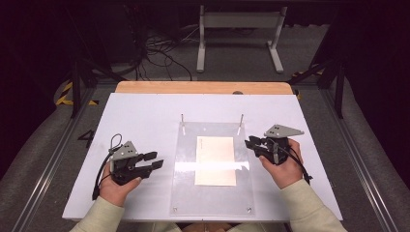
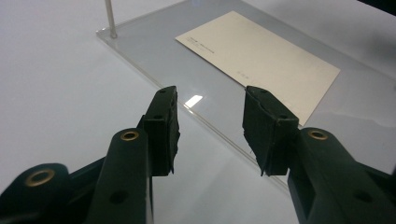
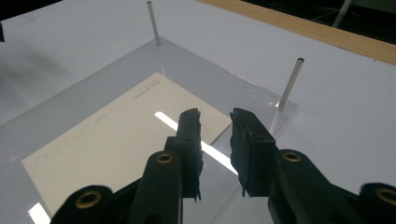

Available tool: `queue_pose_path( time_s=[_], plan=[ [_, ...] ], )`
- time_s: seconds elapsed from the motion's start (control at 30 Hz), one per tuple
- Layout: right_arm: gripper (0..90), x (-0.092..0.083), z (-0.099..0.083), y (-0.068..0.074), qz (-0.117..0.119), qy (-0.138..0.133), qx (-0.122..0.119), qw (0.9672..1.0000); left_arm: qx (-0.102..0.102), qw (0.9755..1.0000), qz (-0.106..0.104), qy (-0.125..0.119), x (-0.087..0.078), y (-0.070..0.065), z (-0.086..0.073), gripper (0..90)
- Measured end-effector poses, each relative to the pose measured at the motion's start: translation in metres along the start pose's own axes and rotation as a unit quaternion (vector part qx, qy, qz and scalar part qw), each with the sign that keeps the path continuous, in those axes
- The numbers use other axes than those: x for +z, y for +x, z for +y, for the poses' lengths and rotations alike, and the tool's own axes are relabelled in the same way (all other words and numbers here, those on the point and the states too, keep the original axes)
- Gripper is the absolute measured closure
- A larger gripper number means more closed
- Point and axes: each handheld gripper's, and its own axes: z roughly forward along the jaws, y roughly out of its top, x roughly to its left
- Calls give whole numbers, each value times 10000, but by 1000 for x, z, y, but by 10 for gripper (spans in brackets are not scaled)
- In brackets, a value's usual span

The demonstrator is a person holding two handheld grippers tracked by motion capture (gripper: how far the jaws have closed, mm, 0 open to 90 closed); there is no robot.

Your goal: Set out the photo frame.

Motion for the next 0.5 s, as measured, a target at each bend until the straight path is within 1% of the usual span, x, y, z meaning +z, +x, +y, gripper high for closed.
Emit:
queue_pose_path(
  time_s=[0.03, 0.13, 0.23, 0.27, 0.33, 0.37, 0.4, 0.43, 0.5],
  plan=[
    [725, 2, 2, -1, -20, -1, 12, 10000, -52, 10000, -22, -17, 0, 0, -1, 554],
    [728, 11, 9, -5, -79, -29, 23, 10000, -70, 10000, -51, 17, 1, 0, -2, 539],
    [728, 17, 15, -10, -125, -53, 49, 9999, 16, 10000, -55, 50, 1, -1, -3, 536],
    [728, 20, 17, -12, -117, -109, 70, 9998, 51, 10000, -41, 49, 1, -1, -3, 535],
    [747, 27, 20, -17, -88, -137, 209, 9996, 10, 10000, -68, 55, 1, -2, -3, 533],
    [753, 30, 21, -18, -70, -118, 240, 9996, 4, 10000, -75, 57, 1, -3, -4, 532],
    [750, 33, 22, -20, -73, -94, 241, 9996, 19, 9999, -100, 88, 2, -3, -4, 531],
    [743, 37, 24, -22, -117, -104, 230, 9996, -11, 9998, -163, 107, 3, -4, -5, 524],
    [714, 43, 27, -27, -158, -139, 282, 9994, 73, 9995, -232, 187, 5, -5, -6, 513]
  ],
)
